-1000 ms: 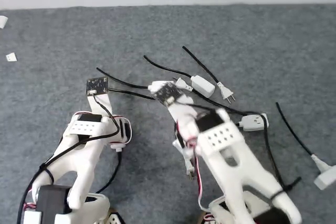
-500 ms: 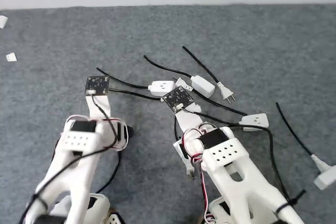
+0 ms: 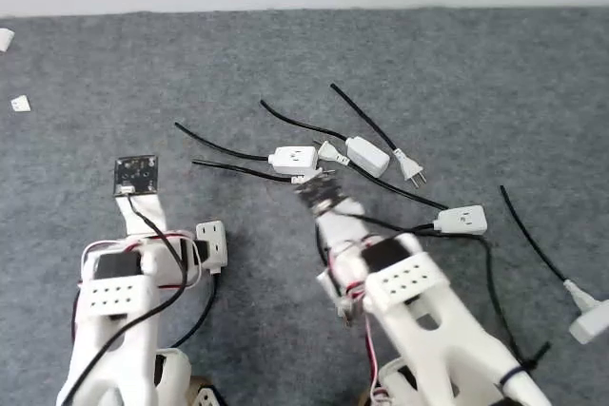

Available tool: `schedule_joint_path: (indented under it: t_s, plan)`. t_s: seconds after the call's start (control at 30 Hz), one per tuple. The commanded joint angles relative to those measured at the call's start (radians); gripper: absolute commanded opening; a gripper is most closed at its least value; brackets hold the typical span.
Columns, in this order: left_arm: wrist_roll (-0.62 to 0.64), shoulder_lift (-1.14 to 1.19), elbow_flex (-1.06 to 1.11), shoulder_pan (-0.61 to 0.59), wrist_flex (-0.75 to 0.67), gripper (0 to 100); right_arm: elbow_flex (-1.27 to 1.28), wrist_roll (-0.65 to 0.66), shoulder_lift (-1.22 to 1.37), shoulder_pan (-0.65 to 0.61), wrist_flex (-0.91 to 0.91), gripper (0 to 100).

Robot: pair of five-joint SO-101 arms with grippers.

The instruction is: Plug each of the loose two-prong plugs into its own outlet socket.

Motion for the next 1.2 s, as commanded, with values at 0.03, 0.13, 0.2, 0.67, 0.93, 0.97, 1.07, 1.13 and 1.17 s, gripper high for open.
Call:
schedule_joint_path:
  t_s: [0.03, 0.13, 0.2, 0.67, 0.93, 0.97, 1.07, 1.13, 1.17]
  plan:
    - [-0.008, 0.097, -0.045, -0.014, -0.055, 25, -0.037, 0.054, 0.01, 0.099, 0.048, 0.8]
    - [-0.008, 0.163, -0.088, -0.043, -0.06, 25, -0.055, 0.054, -0.044, 0.07, 0.09, 0.8]
    - [-0.006, 0.201, -0.119, -0.058, -0.06, 25, -0.014, 0.054, -0.091, -0.004, 0.082, 0.8]
    - [-0.003, 0.269, -0.171, -0.057, -0.054, 25, 0.043, 0.026, -0.156, -0.183, 0.044, 0.8]
    - [0.009, 0.25, -0.189, -0.015, -0.06, 25, 0.057, -0.02, -0.145, -0.271, 0.004, 0.8]
    - [0.026, 0.241, -0.189, 0.0, -0.061, 25, 0.061, -0.02, -0.145, -0.271, 0.002, 0.8]
    - [0.057, 0.203, -0.189, 0.032, -0.094, 25, 0.063, -0.02, -0.145, -0.252, 0.002, 0.8]
    - [0.08, 0.173, -0.189, 0.048, -0.095, 25, 0.064, -0.02, -0.145, -0.231, 0.002, 0.8]
    - [0.086, 0.16, -0.189, 0.058, -0.091, 25, 0.064, -0.02, -0.143, -0.22, 0.002, 0.8]
